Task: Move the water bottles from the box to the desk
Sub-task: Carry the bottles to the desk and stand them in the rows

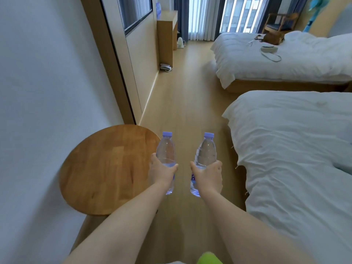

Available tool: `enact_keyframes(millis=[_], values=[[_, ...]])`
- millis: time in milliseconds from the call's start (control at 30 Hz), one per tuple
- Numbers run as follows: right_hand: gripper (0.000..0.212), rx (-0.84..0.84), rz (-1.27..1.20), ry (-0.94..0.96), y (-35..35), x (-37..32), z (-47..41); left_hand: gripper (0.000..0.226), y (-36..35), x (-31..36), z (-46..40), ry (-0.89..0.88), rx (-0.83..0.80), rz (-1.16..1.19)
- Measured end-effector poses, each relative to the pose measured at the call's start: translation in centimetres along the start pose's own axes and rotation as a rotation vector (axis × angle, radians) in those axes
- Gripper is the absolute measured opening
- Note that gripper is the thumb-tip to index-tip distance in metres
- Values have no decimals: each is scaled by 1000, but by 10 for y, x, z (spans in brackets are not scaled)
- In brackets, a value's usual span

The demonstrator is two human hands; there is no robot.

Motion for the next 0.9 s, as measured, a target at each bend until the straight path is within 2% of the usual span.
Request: enact_keyframes(millis=[233, 500, 700, 900], values=[[71, -25, 42, 35, -22, -80, -122, 85, -62, 25, -127, 38, -5, -33], [68, -35, 66, 126, -19, -214, -289, 79, -147, 102, -290, 56, 81, 17], [65, -49, 85, 148, -23, -296, -380, 80, -183, 151, -396, 46, 75, -37], [74, -47, 99, 166, -59, -372, -470, 81, -215, 162, -514, 58, 79, -60]])
Point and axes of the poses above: each hand's wrist, its own z-axis away from the middle knuckle, its own y-axis out of the back of the hand, x = y × z, the point moved 6 cm from there along -z, towards the middle knuckle, and after that the axes turned 15 degrees about -y, right-handed, at the moved point
